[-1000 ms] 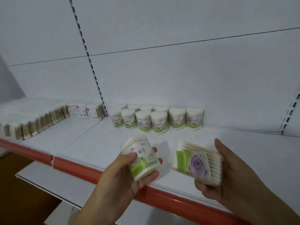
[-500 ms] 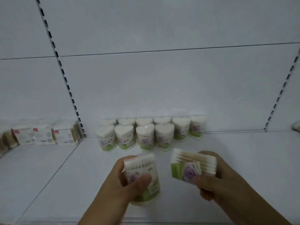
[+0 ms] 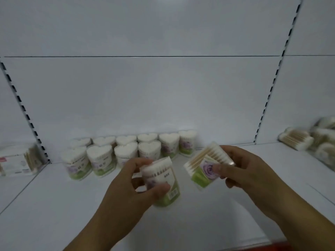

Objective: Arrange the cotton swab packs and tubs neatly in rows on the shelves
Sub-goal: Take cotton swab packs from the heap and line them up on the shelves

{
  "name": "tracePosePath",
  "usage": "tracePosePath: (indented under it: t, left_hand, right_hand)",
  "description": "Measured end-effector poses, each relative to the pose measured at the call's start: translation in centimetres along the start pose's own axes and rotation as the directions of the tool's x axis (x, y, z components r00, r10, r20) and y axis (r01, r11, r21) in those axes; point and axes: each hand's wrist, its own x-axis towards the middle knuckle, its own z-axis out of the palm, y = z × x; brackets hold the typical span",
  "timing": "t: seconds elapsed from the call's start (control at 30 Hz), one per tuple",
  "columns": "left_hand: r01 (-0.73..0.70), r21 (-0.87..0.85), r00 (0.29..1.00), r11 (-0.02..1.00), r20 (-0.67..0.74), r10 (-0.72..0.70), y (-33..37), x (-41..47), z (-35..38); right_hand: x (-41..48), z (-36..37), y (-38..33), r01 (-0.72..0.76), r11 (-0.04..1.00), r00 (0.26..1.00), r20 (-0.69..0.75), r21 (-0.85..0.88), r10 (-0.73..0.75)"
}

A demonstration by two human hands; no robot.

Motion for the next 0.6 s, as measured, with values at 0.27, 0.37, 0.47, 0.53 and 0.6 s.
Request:
tracePosePath:
  t: [0.27, 0.37, 0.47, 0.53, 0.6]
  left_hand:
    - [-0.160, 0.822, 0.942, 0.547, -0.039, 0.334, 2.5, 4.4, 5.9]
    - [-0.158, 0.961, 0.916, 0.228, 0.056, 0.397, 1.0, 6.9, 6.8]
    - [-0.145, 0.987, 0.943, 0.076, 0.114, 0.311, -0.3, 8.3, 7.0]
    - [-0.159, 0.987, 0.938, 0.023, 0.144, 0.314, -0.8, 8.8, 6.9]
    - [-0.161, 0.987, 0.928, 0.005, 0.149, 0.342, -0.9, 9.1, 6.6]
  right_hand:
    - [6.6, -7.5, 1.7, 0.122, 0.911, 0.992, 0.089, -0.394, -0.094]
    - [8.9, -5.9, 3.5, 0.276, 0.765, 0.961, 0.186, -0.581, -0.205]
    - [10.0, -3.9, 5.3, 0.392, 0.617, 0.919, 0.262, -0.682, -0.294]
    - [10.6, -3.1, 6.0, 0.434, 0.568, 0.895, 0.263, -0.699, -0.361]
    - [11.2, -2.7, 6.5, 0.490, 0.531, 0.858, 0.273, -0.692, -0.436]
